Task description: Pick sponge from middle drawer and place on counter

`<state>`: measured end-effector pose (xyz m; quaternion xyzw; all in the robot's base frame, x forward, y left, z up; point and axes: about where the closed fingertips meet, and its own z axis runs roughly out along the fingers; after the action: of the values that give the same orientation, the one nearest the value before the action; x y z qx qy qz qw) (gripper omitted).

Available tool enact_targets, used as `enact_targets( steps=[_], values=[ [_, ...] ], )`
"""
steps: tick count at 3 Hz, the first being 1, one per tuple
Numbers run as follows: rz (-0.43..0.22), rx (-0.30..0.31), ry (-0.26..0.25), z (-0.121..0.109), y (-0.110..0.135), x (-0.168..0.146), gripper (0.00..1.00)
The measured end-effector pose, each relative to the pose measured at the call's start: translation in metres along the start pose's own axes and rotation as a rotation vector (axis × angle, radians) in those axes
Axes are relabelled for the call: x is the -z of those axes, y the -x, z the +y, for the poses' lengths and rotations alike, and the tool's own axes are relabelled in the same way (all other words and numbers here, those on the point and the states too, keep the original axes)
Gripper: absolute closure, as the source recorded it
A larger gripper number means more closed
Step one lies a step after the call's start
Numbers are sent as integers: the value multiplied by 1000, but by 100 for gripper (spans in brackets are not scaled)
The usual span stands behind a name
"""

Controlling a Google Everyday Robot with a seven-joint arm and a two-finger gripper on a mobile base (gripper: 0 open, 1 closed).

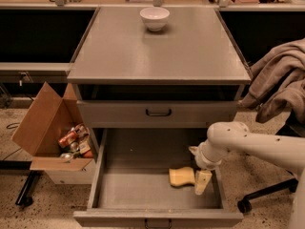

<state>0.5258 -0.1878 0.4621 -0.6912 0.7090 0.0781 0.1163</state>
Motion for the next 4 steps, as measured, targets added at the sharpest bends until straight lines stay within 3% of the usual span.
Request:
enact_targets(
  steps=[1,3,4],
  values=[
    [-28,-14,11,-7,-3,-30,0],
    [-86,-105,18,-11,-13,-89,0],
    [-89,-112,20,-13,-11,-102,19]
  ],
)
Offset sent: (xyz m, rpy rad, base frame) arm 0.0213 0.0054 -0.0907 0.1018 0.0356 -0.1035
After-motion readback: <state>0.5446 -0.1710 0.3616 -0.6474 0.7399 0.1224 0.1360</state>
